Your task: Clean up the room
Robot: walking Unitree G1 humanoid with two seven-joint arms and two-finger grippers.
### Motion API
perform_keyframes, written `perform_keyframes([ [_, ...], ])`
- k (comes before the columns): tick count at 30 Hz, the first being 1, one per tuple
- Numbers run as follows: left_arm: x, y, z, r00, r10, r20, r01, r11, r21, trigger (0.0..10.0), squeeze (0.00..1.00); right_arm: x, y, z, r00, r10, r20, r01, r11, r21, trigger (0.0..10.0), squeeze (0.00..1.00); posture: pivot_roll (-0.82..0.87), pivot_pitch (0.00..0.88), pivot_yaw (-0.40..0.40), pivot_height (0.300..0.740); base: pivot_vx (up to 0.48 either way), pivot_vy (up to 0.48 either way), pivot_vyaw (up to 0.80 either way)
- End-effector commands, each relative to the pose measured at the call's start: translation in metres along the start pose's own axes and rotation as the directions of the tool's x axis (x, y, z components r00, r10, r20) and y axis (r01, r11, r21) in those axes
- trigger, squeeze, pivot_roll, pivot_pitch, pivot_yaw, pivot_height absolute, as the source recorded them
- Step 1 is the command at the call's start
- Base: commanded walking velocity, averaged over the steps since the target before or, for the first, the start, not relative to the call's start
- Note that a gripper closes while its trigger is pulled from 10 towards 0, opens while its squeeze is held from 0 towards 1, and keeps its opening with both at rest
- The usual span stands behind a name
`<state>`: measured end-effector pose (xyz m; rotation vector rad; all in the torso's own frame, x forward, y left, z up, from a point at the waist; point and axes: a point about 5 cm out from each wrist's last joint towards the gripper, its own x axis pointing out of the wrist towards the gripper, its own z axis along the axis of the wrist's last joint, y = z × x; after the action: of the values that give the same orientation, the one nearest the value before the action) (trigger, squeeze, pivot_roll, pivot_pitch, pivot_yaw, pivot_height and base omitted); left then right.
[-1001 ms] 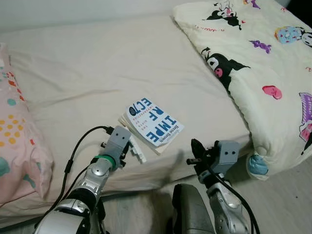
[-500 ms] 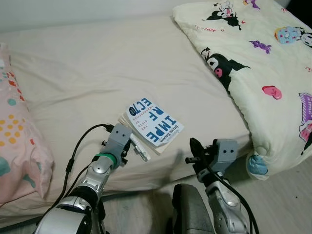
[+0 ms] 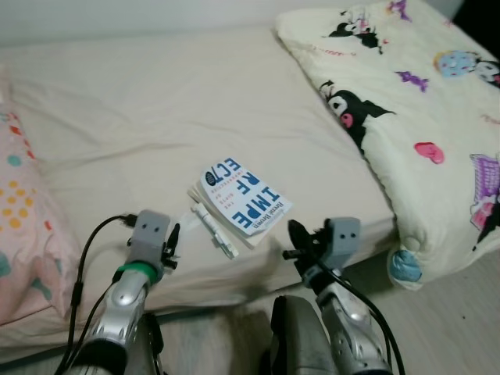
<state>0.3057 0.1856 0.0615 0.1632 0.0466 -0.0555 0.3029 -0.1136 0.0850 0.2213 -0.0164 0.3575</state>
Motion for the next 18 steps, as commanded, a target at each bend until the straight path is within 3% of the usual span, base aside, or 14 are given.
perform_keyframes([
  [1, -0.004, 0.003, -0.001, 1.0, 0.004, 0.008, -0.004, 1.0, -0.012, 10.0, 0.0, -0.001, 0.003, -0.011, 0.998, 0.022, -0.053, -0.022, 1.0, 0.002, 10.0, 0.0, -0.01, 0.153, -0.062, 0.571, 0.0, 0.0, 0.0],
  [8, -0.024, 0.016, 0.005, 0.995, 0.059, 0.075, -0.057, 0.998, -0.03, 10.0, 0.0, 0.021, 0.026, -0.013, 0.989, 0.122, -0.088, -0.121, 0.993, 0.018, 10.0, 0.0, 0.03, 0.154, -0.113, 0.571, 0.0, 0.0, 0.0],
  [10, -0.024, 0.016, 0.005, 0.995, 0.059, 0.075, -0.057, 0.998, -0.03, 10.0, 0.0, 0.021, 0.026, -0.013, 0.989, 0.122, -0.088, -0.121, 0.993, 0.018, 10.0, 0.0, 0.03, 0.154, -0.113, 0.571, 0.0, 0.0, 0.0],
  [11, -0.028, 0.023, 0.007, 0.992, 0.089, 0.085, -0.088, 0.996, -0.014, 10.0, 0.0, 0.027, 0.033, -0.013, 0.985, 0.147, -0.09, -0.145, 0.989, 0.026, 10.0, 0.09, 0.03, 0.155, -0.119, 0.571, 0.0, 0.0, 0.0],
  [12, -0.033, 0.031, 0.008, 0.99, 0.113, 0.085, -0.115, 0.993, 0.017, 10.0, 0.0, 0.032, 0.04, -0.013, 0.98, 0.177, -0.096, -0.175, 0.984, 0.029, 10.0, 1.0, 0.05, 0.159, -0.131, 0.571, 0.0, 0.0, 0.0],
  [13, -0.033, 0.031, 0.008, 0.99, 0.113, 0.085, -0.115, 0.993, 0.017, 10.0, 0.0, 0.032, 0.04, -0.013, 0.98, 0.177, -0.096, -0.175, 0.984, 0.029, 10.0, 1.0, 0.05, 0.159, -0.131, 0.571, 0.0, 0.0, 0.0],
  [15, -0.047, 0.043, 0.005, 0.992, 0.119, 0.053, -0.124, 0.985, 0.123, 10.0, 0.0, 0.041, 0.056, -0.016, 0.959, 0.257, -0.122, -0.255, 0.966, 0.032, 10.0, 1.0, 0.06, 0.168, -0.147, 0.571, 0.0, 0.0, 0.0],
  [16, -0.047, 0.043, 0.005, 0.992, 0.119, 0.053, -0.124, 0.985, 0.123, 10.0, 0.0, 0.041, 0.056, -0.016, 0.959, 0.257, -0.122, -0.255, 0.966, 0.032, 10.0, 1.0, 0.06, 0.168, -0.147, 0.571, 0.0, 0.0, 0.0],
  [18, -0.056, 0.048, 0.002, 0.992, 0.12, 0.025, -0.123, 0.972, 0.198, 10.0, 0.0, 0.046, 0.063, -0.018, 0.946, 0.292, -0.141, -0.29, 0.956, 0.037, 10.0, 1.0, 0.07, 0.172, -0.155, 0.571, 0.0, 0.0, 0.0],
])
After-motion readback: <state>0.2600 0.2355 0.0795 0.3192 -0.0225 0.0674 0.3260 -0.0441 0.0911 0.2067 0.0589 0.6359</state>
